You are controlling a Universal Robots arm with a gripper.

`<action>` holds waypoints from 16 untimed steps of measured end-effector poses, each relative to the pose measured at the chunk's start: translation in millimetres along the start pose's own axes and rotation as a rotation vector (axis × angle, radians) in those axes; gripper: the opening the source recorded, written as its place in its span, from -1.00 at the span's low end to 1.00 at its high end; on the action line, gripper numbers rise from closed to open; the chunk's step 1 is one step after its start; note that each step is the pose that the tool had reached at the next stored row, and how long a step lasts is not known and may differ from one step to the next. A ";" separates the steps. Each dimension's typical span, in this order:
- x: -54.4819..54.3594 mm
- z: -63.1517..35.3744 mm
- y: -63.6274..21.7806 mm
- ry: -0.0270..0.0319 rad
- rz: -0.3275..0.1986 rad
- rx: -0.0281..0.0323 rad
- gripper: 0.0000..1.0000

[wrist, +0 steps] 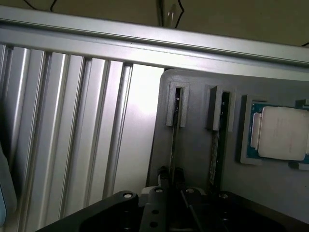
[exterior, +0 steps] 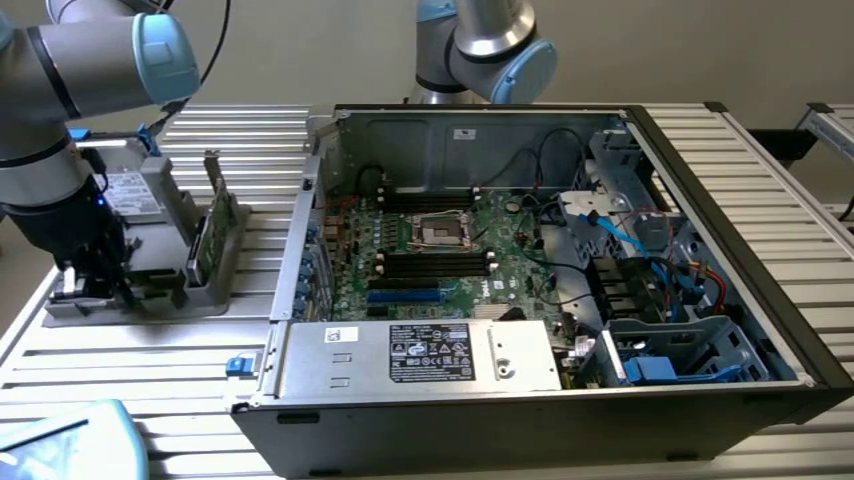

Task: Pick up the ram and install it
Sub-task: 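Pick up the ram and move it above insertion slot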

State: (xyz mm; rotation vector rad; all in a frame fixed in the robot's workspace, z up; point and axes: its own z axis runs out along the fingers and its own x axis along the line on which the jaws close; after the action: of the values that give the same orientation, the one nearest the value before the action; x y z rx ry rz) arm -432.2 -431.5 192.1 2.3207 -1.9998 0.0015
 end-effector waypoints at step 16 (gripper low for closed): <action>-5.2 -2.8 -0.7 -0.0001 0.000 0.0001 -0.71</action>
State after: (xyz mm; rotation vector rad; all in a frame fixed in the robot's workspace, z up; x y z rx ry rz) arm -432.2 -426.1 194.6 2.3208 -2.0000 0.0015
